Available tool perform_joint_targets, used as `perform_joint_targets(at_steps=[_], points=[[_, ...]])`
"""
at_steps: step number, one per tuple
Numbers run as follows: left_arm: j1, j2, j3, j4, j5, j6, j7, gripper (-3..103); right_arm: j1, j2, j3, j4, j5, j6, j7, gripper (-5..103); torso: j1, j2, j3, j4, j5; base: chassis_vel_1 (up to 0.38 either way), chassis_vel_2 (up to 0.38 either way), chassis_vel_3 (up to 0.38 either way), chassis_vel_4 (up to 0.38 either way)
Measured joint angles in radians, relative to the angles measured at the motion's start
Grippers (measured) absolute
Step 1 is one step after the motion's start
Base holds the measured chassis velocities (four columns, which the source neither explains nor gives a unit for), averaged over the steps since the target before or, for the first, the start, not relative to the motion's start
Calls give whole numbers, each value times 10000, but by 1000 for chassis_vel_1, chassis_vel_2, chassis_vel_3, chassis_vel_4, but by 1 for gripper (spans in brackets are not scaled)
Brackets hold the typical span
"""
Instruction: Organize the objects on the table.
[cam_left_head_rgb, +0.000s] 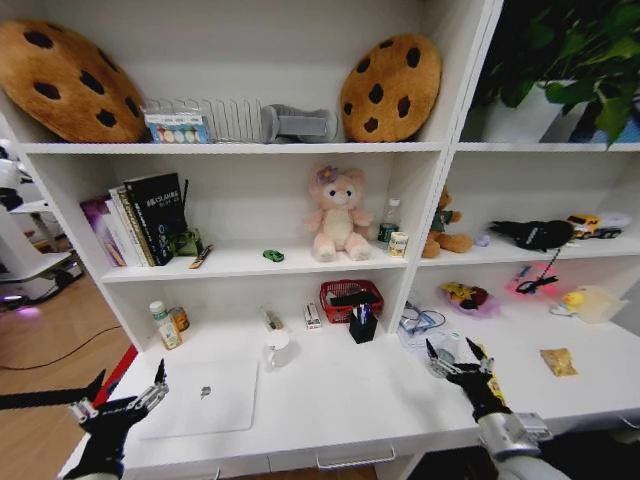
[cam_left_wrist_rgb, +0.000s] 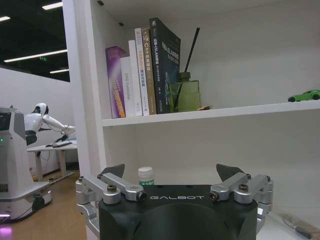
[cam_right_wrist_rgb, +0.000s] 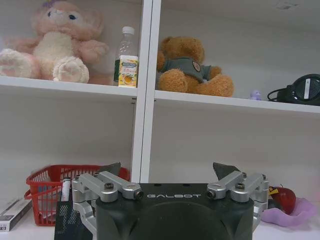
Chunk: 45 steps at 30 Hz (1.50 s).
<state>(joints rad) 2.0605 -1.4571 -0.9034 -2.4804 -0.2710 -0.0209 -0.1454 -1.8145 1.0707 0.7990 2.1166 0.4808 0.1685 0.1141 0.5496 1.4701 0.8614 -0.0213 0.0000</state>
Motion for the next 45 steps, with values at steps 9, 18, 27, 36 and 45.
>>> perform_joint_targets(at_steps=[9, 18, 27, 36, 45], points=[[-4, -3, 3, 9, 4, -6, 0, 100, 397, -657, 598, -1204, 617, 111, -546, 100, 1, -1, 1, 2, 3, 0, 0, 0, 0], [-4, -4, 3, 15, 9, -10, 0, 100, 323, -110, 361, -796, 355, -42, -193, 100, 0, 0, 0, -1, 0, 0, 0, 0, 0], [-5, -4, 3, 18, 11, -18, 0, 100, 381, -190, 363, -985, 425, -105, 27, 100, 0, 0, 0, 0, -2, -12, -8, 12, 12], [-7, -4, 6, 20, 11, -20, 1, 100, 650, -193, 5, -897, 358, -94, -41, 100, 1, 0, 0, -1, 0, -148, -147, 146, 139], [-6, -5, 5, 20, 12, -21, 0, 100, 812, -159, -277, -867, 106, 231, -220, 100, 1, 0, 1, -4, 4, -246, -263, 266, 248]])
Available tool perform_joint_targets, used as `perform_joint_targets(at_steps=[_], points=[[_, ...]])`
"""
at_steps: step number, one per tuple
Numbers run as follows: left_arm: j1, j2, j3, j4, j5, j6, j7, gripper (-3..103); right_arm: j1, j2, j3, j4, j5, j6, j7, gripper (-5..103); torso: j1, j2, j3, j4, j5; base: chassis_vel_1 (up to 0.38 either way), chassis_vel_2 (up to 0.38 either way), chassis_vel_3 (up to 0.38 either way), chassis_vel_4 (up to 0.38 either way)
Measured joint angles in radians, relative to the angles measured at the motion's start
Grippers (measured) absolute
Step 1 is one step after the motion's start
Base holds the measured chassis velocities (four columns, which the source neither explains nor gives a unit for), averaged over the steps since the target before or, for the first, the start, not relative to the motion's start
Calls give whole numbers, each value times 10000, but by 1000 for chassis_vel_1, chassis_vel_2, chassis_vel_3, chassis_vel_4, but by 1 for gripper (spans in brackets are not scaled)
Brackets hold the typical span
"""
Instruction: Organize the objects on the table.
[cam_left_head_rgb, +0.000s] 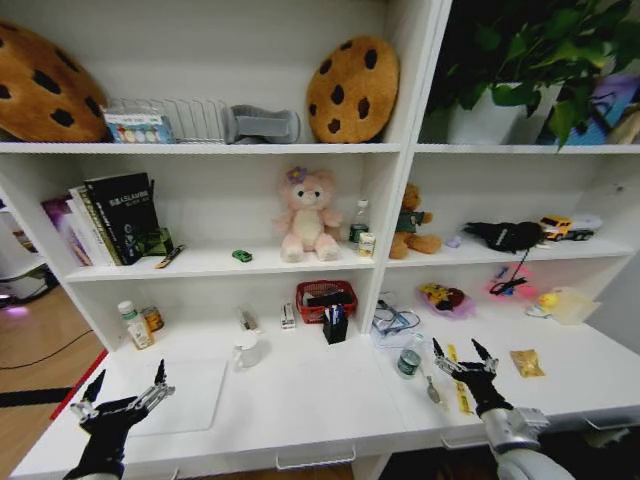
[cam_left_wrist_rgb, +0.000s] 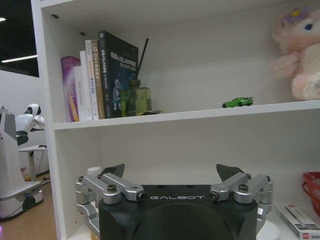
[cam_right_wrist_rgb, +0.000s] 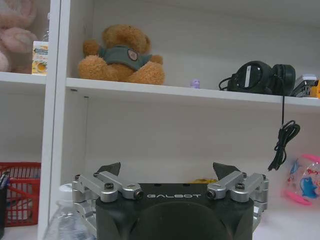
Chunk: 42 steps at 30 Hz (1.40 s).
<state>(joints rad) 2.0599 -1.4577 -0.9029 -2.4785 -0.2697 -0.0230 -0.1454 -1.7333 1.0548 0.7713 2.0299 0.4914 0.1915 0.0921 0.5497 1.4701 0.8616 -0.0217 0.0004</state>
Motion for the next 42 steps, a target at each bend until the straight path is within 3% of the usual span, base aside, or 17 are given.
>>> perform_joint_targets(at_steps=[6, 9, 13, 15, 21, 29, 34, 41, 42], points=[[0, -4, 1, 0, 0, 0, 1, 100, 271, -18, -558, 211, -593, 465, -418, 100, -3, 1, -1, 12, 2, -204, -247, 212, 217], [0, -3, 2, 0, 0, 0, 2, 100, 394, -37, -1046, 463, -770, 313, -422, 100, -4, 2, -2, -8, -8, -23, -133, 97, 11], [0, 0, -2, 0, 0, 0, 4, 100, 685, -111, -2063, 825, -1080, -415, -44, 100, -1, 0, -1, 5, -7, -20, 35, -9, -67], [0, 0, -5, 0, 0, 0, 1, 100, 885, -181, -2675, 1034, -1098, -1207, 165, 100, 0, 1, 0, 12, -9, 46, 113, -27, -50], [0, 1, -5, 0, 0, 2, 0, 100, 1310, -258, -3116, 707, -1912, -1615, 246, 100, -1, 1, -1, 2, -5, 27, 48, -37, -33], [0, 1, -1, 0, 0, 3, 0, 100, 1585, -366, -3286, 127, -1919, -1683, 41, 100, -2, 1, -1, 4, -3, -9, -23, 2, 9], [0, 1, -2, 0, 0, 3, 0, 100, 2368, -471, -4159, -469, -1367, -1814, -124, 100, -1, 1, -1, 7, -3, 0, 0, 0, 0], [0, 1, -1, 0, 0, 4, 0, 100, 2769, -509, -4523, -859, -1210, -1871, -126, 103, -1, 1, -1, 5, -4, 0, 0, 0, 0], [0, 1, -1, 0, 0, 4, 0, 100, 2776, -504, -4536, -918, -1179, -1871, -128, 95, -1, 1, 0, 4, -4, 0, 0, 0, 0]])
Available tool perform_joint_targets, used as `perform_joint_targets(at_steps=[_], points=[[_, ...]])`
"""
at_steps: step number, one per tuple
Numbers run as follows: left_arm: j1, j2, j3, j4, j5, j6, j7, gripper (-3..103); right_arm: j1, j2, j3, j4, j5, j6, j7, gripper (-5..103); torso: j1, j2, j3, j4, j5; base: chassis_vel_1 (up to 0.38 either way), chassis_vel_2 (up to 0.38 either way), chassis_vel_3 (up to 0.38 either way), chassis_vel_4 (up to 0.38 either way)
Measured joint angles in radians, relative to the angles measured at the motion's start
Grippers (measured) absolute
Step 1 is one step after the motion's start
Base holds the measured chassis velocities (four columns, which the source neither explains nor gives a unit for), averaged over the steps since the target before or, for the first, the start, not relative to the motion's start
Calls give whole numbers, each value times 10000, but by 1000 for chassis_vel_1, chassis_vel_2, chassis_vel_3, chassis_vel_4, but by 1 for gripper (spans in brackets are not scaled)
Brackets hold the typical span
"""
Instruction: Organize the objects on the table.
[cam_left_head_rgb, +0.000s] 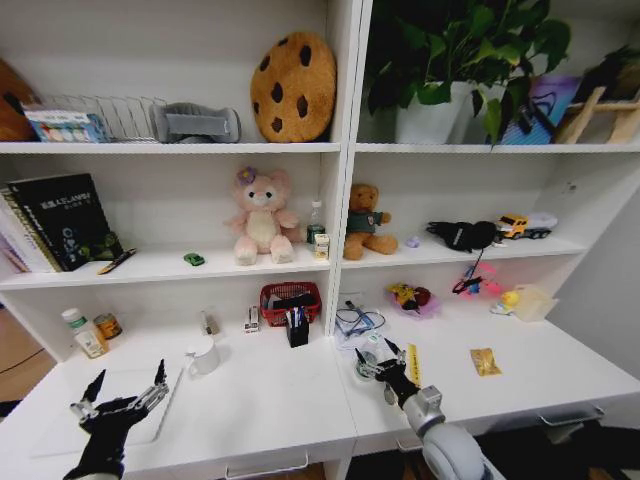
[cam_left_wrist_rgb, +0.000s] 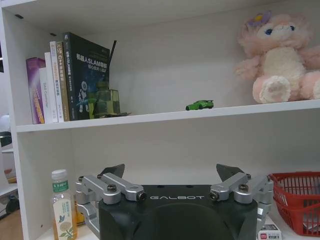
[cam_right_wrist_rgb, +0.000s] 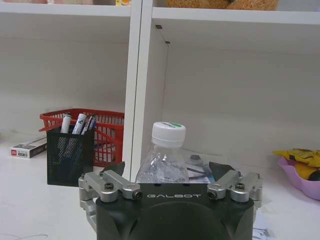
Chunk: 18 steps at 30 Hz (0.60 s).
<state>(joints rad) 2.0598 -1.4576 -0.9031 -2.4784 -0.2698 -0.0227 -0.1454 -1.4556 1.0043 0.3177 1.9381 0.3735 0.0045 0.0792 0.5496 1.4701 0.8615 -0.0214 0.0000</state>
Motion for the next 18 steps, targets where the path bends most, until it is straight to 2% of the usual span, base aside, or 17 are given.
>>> perform_joint_targets(at_steps=[1, 4, 7, 9, 10, 12, 13, 14, 18], points=[[0, 0, 0, 0, 0, 0, 0, 100, 0, 0, 0, 0, 0, 0, 0, 95, 0, 0, 0, 0, 0, 0, 0, 0, 0], [0, 0, 0, 0, 0, 0, 0, 100, -14, 42, -26, -38, 12, 18, 0, 78, 0, 0, 0, 0, 0, 0, 0, 0, 0], [0, 0, 0, 0, 0, 0, 0, 100, -17, 48, -36, -39, 12, 28, 0, 73, 0, 0, -1, 0, 0, 0, 0, 0, 0], [0, 0, 0, 0, 0, 0, 0, 100, -25, 67, -61, -40, 12, 40, 12, 61, -1, 0, -1, 0, 0, 0, 0, 0, 0], [0, 0, 0, 0, 0, 0, 0, 100, -25, 67, -61, -40, 12, 40, 12, 61, -1, 0, -1, 0, 0, 0, 0, 0, 0], [0, 0, 0, 0, 0, 0, 0, 100, -26, 71, -67, -41, 62, 43, 32, 51, -1, 0, 0, 1, 0, 0, 0, 0, 0], [0, 0, 0, 0, 0, 0, 0, 100, -26, 71, -67, -41, 62, 43, 32, 51, -1, 0, 0, 1, 0, 0, 0, 0, 0], [0, 0, 0, 0, 0, 0, 0, 100, -49, 76, -61, -35, 81, 55, 32, 40, 0, -1, -1, 1, 0, 0, 0, 0, 0], [0, 0, 0, 0, 0, 0, 0, 100, -218, 121, 18, 63, 106, 108, 21, 33, 0, -1, 0, 1, 0, 0, 0, 0, 0]])
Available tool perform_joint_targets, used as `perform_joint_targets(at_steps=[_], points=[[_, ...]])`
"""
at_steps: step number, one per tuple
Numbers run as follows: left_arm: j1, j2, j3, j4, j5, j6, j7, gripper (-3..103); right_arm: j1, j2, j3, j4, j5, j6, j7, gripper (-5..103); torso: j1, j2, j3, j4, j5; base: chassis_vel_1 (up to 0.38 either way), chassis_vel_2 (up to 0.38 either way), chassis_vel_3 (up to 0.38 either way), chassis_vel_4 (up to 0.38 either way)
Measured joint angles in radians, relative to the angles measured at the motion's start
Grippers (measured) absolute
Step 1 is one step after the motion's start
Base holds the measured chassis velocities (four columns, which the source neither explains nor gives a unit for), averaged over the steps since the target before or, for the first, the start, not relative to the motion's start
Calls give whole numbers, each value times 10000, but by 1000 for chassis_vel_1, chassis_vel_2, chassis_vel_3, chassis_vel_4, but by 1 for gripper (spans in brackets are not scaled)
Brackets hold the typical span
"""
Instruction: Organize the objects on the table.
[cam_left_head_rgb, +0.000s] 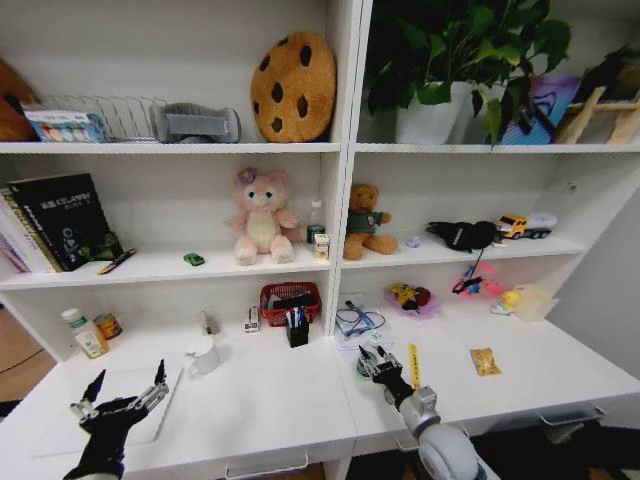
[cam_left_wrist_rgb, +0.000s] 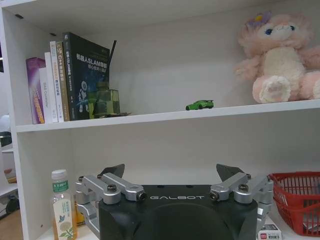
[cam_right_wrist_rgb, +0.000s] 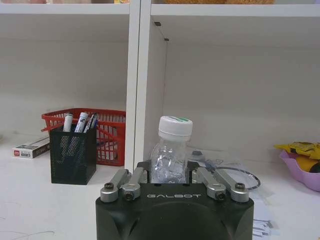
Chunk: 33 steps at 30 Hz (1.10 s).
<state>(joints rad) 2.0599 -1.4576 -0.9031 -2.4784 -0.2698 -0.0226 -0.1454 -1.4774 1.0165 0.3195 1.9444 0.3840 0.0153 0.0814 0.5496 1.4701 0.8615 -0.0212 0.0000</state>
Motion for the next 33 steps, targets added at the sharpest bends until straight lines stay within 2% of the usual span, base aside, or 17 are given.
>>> perform_joint_targets(at_steps=[4, 6, 9, 11, 12, 14, 17, 19, 20, 22, 24, 26, 27, 29, 30, 33], points=[[0, 0, 0, 0, 0, 0, 0, 100, -366, 95, 238, 309, 10, 179, -60, 26, 0, 0, 0, 0, 1, 0, 0, 0, 0], [0, 0, 0, 0, -1, 0, 0, 100, -578, 121, 386, 612, -3, 231, -91, 25, 0, 0, 0, 0, 2, 0, 0, 0, 0], [0, 0, 0, 0, 0, 0, 0, 100, -1417, 123, 740, 1534, -6, 323, -93, 25, 0, 0, 0, 2, -1, 0, 0, 0, 0], [0, 0, 0, 0, 0, 0, 0, 100, -2575, 155, 1103, 2442, -182, 478, -76, 25, -1, 1, -1, -3, -3, 0, 0, 0, 0], [0, 0, 0, 0, 0, 0, 0, 100, -2575, 155, 1103, 2442, -182, 478, -76, 25, -1, 1, -1, -3, -3, 0, 0, 0, 0], [0, 0, 0, 0, 0, 0, 0, 100, -3546, 256, 1337, 3067, -567, 683, 105, 25, -3, 1, -3, -3, -1, 0, 0, 0, 0], [0, 0, 0, 0, -1, 0, 0, 100, -4086, 328, 1468, 3362, -852, 798, 238, 25, -3, 1, -3, 0, 0, 0, 0, 0, 0], [0, 0, 0, 0, -1, 0, -1, 100, -5579, 566, 1935, 3944, -1690, 930, 475, 25, -3, 1, -3, 0, 0, 0, 0, 0, 0], [0, 0, 0, 0, -1, 0, -1, 100, -5579, 566, 1935, 3944, -1690, 930, 475, 25, -3, 1, -3, 0, 0, 0, 0, 0, 0], [0, 0, 0, 0, 0, 0, -1, 100, -7123, 821, 2361, 4150, -2362, 1475, 513, 25, -3, 1, -3, -2, -1, 0, 0, 0, 0], [0, 0, 2, 0, -1, 0, 0, 100, -7574, 886, 2471, 4169, -2543, 1721, 514, 25, -3, 1, -3, -4, -1, 0, 0, 0, 0], [0, 0, 1, 0, 0, 1, 0, 100, -9158, 1195, 2780, 4137, -3323, 2757, 730, 25, -3, 2, -2, 0, 1, 0, 0, 0, 0], [0, 0, 1, 0, 0, 1, 0, 100, -9158, 1195, 2780, 4137, -3323, 2757, 730, 25, -3, 2, -2, 0, 1, 0, 0, 0, 0], [0, 0, 2, 0, -1, 1, 0, 100, -10381, 1463, 2965, 3914, -4168, 3772, 1094, 25, -3, 2, -1, -2, -3, 0, 0, 0, 0], [0, 0, 2, 0, -1, 1, 0, 100, -10381, 1463, 2965, 3914, -4168, 3772, 1094, 25, -3, 2, -1, -2, -3, 0, 0, 0, 0], [0, 0, 1, 0, 0, 1, -1, 100, -11538, 1682, 2775, 3086, -5254, 5242, 1727, 25, -3, 2, -2, 0, -3, 0, 0, 0, 0]])
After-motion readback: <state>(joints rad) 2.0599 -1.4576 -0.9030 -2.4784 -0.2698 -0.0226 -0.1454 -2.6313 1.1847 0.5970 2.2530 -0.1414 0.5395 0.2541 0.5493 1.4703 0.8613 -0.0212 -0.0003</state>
